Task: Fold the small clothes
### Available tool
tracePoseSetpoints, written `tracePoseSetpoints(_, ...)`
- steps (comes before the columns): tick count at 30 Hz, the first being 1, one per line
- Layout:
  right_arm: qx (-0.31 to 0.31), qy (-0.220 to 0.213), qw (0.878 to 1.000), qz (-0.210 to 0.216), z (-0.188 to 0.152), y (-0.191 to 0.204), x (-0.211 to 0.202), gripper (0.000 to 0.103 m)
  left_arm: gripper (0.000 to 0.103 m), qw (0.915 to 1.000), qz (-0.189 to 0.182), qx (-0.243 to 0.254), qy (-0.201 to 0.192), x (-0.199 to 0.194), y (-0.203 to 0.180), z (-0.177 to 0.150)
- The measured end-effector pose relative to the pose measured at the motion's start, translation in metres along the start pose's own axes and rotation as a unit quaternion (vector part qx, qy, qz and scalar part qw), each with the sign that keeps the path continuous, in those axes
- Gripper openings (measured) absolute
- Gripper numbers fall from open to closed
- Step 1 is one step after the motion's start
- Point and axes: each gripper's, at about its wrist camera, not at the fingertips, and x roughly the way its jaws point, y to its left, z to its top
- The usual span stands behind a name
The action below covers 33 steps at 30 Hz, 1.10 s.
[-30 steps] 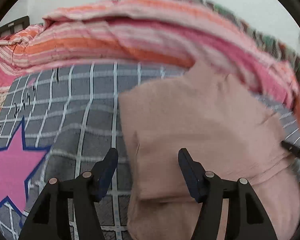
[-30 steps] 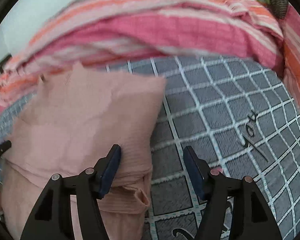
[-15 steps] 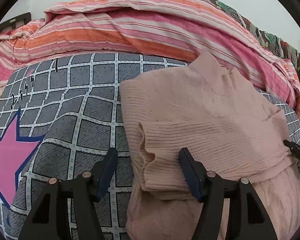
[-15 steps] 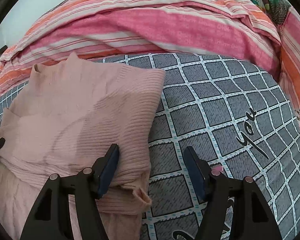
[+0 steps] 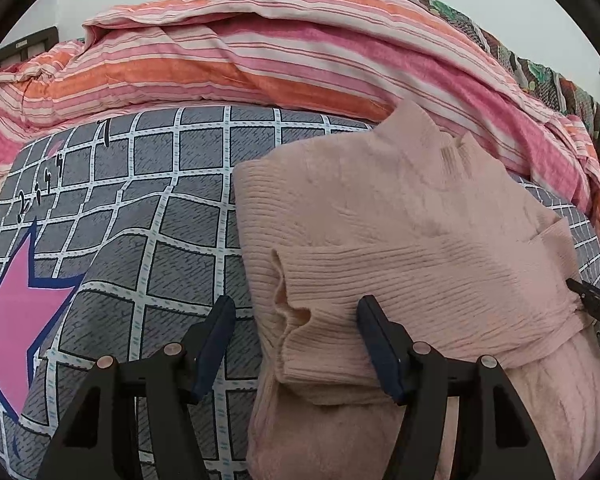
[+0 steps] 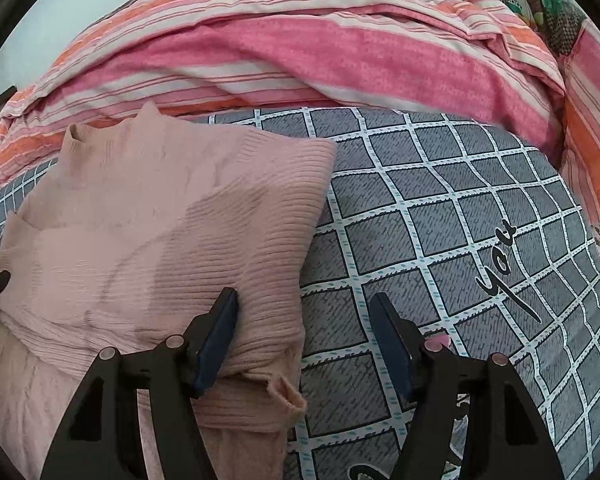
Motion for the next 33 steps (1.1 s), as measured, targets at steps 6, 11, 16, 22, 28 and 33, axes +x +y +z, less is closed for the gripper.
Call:
tracePoseSetpoints(6,0.023,-0.004,0.999,0.04,0.0,-0.011,-0.005,0.066,0.063,0.9995,-0.03,-0.008,-0.005,-0.006,0.004,-0.001)
tracePoseSetpoints(11,0.026,0.012,0.998,0.062,-0.007,-0.016,-0.03,0.066,0.065,0.9967,-0.079,-0.013,0.016,-0.018,0.011,-0.008)
tracePoseSetpoints(16,-0.023,-0.014,0.996,0.082,-0.048,-0.006,-0.091,0.066,0.067,0.9788,-0.19,-0.073,0.026,-0.055,0.034,-0.045)
tracePoseSetpoints(22,-0.026,0.018,0.991,0.128,-0.101,-0.003,-0.116,0.066,0.067,0.9563,-0.27,-0.106,0.036,-0.089,0.04,-0.095)
tracePoseSetpoints(28,0.011,0.0,0.989,0.15,-0.133,-0.011,-0.129,0.066,0.067,0.9473,-0.301,-0.103,0.038,-0.106,0.026,-0.118)
tracePoseSetpoints(33,0.016,-0.004,0.984,0.177,-0.148,-0.009,-0.143,0.058,0.066,0.9449,-0.313,-0.076,0.056,-0.116,0.007,-0.135)
